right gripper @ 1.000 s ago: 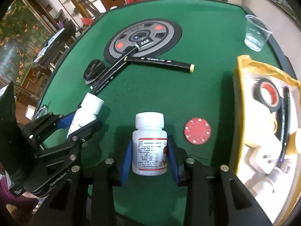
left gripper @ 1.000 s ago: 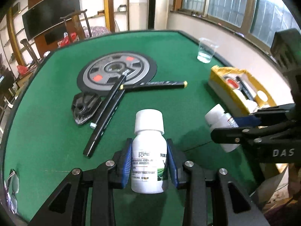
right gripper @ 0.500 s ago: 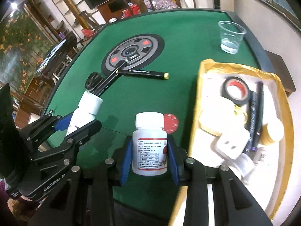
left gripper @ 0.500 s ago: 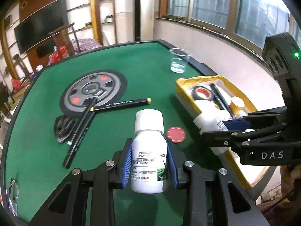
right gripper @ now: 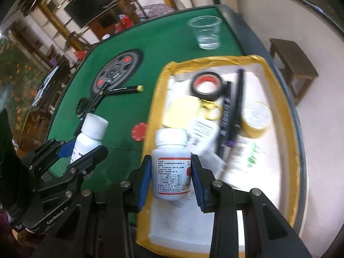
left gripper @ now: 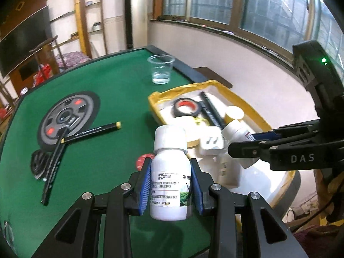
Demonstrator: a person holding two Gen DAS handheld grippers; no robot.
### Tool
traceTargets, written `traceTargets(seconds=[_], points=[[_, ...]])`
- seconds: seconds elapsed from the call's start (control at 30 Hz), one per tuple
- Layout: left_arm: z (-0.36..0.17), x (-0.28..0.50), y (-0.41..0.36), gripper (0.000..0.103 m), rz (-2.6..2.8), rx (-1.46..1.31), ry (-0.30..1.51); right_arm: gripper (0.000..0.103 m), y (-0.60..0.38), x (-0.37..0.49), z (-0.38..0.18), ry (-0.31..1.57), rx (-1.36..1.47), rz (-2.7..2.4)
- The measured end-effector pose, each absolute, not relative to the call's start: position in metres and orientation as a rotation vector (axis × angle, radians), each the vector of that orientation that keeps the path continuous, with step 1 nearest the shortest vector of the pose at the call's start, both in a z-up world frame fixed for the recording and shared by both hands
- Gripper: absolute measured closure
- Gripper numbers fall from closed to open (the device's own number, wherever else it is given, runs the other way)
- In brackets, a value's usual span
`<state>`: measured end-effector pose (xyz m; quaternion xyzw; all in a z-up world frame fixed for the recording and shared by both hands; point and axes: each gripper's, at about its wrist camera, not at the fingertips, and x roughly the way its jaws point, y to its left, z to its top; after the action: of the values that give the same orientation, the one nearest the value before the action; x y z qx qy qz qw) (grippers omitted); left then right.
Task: Organize rigid objects
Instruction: 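Carry the left gripper's white bottle over the tray while the right carries its red-label bottle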
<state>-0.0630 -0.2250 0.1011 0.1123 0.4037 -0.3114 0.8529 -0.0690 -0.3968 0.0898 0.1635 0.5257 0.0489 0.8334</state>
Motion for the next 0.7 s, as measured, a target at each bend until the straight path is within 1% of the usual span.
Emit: traceTargets(seconds=[0.7], points=[[0.095, -0.108, -0.302, 0.067, -0.916, 0.346, 0.864, 0.068, -0.466, -0.104, 0.066, 1.156, 0.439, -0.081]])
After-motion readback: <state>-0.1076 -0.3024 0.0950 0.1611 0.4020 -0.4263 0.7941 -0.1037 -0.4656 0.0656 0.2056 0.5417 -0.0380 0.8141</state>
